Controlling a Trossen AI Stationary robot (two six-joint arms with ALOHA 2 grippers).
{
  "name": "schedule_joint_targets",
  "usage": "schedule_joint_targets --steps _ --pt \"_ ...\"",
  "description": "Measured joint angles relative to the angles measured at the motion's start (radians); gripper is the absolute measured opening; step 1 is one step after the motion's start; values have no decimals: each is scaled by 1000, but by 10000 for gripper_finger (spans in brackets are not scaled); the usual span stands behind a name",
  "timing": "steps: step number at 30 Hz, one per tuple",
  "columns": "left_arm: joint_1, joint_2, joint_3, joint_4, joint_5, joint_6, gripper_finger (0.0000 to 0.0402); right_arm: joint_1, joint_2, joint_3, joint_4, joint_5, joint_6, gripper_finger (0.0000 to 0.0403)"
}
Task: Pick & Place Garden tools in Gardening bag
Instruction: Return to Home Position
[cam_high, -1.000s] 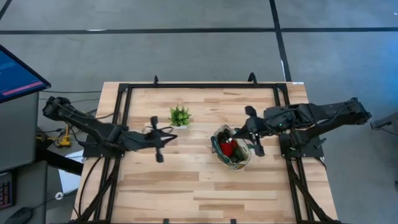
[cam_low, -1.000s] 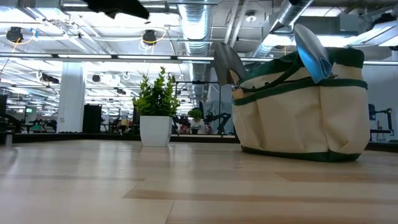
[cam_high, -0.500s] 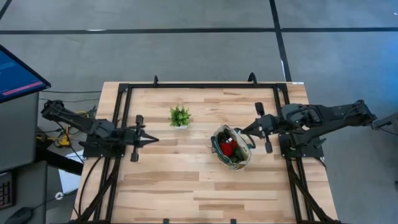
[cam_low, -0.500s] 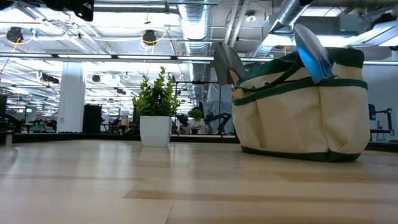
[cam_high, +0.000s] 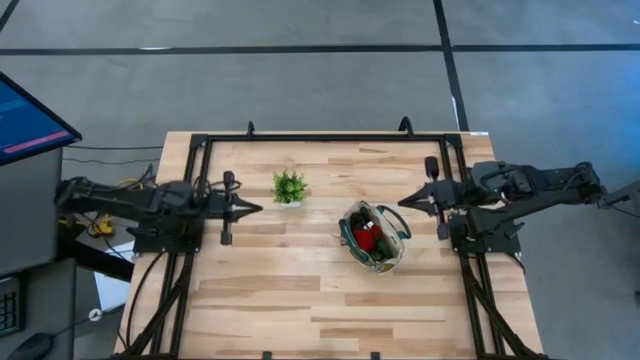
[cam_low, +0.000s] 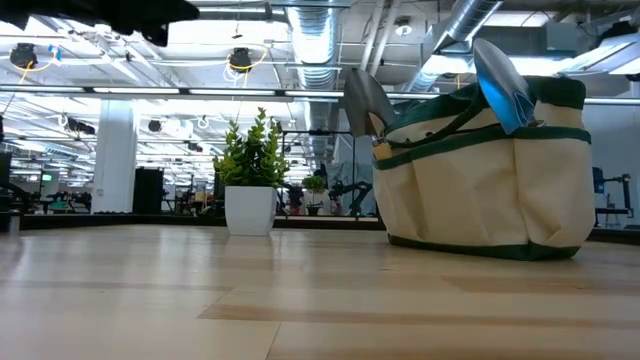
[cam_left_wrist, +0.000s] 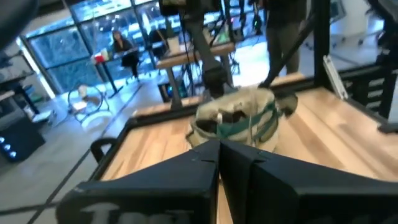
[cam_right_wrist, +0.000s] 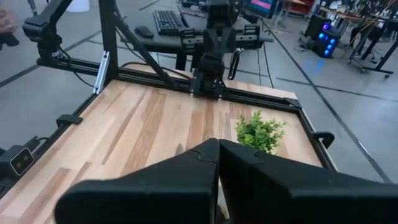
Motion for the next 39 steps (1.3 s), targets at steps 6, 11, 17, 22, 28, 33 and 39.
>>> schedule_joint_targets --steps 6,11,17,22,28,33,39 --pt "80 -114 15 -3 46 2 2 -1 -41 0 -8 0 -19 0" --pt "85 -267 15 -107 39 -3 2 -1 -70 0 -9 0 -36 0" --pt "85 -417 14 -218 39 -47 2 -1 -113 0 -35 0 -29 0" --pt "85 -484 15 -242 38 -42 2 -1 -129 0 -41 -56 -72 0" --pt "85 -521 14 -327 -19 -45 2 -1 -163 0 -64 -80 -98 0" --pt "85 -524 14 -340 -38 -66 2 -2 -227 -12 -90 -80 -46 0" --pt "85 -527 14 -340 -38 -66 2 -2 -389 -132 -26 -74 -32 1"
